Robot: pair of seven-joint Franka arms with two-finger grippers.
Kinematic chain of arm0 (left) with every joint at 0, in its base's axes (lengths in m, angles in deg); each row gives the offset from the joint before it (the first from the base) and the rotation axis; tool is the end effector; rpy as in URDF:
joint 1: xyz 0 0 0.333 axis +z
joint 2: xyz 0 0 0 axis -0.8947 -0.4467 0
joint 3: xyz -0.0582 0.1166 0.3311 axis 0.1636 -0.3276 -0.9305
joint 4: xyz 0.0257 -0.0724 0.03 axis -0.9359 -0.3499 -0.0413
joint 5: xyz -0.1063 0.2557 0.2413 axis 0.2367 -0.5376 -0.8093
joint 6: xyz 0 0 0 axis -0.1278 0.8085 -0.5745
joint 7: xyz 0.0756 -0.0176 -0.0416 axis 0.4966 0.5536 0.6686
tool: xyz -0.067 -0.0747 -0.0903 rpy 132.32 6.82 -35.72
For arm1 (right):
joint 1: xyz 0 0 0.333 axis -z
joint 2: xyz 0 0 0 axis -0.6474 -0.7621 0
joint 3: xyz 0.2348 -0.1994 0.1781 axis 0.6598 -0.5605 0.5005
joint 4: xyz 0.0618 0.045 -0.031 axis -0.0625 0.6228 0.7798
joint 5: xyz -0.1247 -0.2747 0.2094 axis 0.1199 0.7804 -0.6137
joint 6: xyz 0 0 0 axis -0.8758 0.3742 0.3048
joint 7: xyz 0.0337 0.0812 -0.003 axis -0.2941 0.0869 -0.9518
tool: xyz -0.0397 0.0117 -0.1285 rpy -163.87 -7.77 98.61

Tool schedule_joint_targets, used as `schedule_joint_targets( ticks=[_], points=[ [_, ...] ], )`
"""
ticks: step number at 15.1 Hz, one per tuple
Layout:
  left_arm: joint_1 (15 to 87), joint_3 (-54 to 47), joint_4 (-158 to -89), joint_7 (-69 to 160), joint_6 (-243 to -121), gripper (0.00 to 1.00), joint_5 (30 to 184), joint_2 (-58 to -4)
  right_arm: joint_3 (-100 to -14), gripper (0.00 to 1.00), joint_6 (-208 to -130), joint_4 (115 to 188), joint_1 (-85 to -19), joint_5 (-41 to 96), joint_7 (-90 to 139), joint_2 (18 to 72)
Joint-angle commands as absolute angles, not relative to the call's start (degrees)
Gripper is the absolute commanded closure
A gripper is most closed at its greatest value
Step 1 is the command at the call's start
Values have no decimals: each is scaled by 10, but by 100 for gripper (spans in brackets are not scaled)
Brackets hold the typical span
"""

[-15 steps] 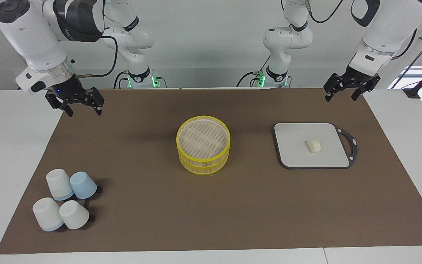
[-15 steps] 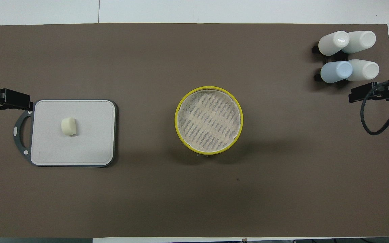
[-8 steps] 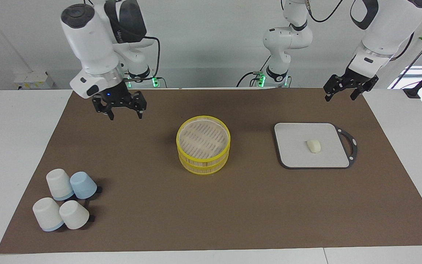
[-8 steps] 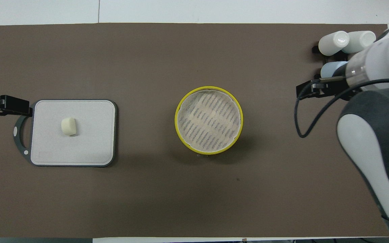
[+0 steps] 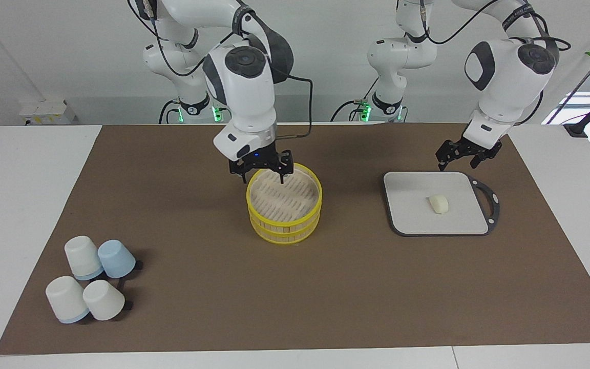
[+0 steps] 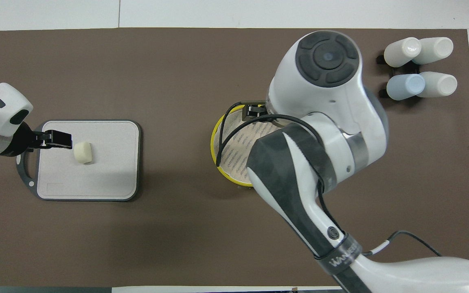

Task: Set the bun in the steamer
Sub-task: 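Move the right gripper to the steamer lid while the left gripper reaches the bun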

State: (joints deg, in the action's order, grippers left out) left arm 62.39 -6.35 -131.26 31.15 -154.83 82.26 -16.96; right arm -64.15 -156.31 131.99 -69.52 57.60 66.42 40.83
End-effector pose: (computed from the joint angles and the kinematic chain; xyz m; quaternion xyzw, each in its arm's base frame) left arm 0.5018 -0.0111 0.4986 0.9999 -0.0016 -0.0106 0.0020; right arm 0.5693 0.3206 0.5105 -0.9990 0.0417 -0.0082 0.0124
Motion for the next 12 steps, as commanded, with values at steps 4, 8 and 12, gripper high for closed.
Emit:
schedule_joint_targets(
  ticks=[4,8,12],
  points=[
    [645,-61,-1402,304,-1671,0,825,-188,-649,0,-1562,1186,-759,601,770,283],
    [651,-61,-1406,306,-1706,0,825,-217,-649,0,-1567,1187,-778,604,774,275],
    [651,-60,-1408,315,-1746,0,825,-245,-646,0,-1597,1189,-788,604,796,262]
  ],
)
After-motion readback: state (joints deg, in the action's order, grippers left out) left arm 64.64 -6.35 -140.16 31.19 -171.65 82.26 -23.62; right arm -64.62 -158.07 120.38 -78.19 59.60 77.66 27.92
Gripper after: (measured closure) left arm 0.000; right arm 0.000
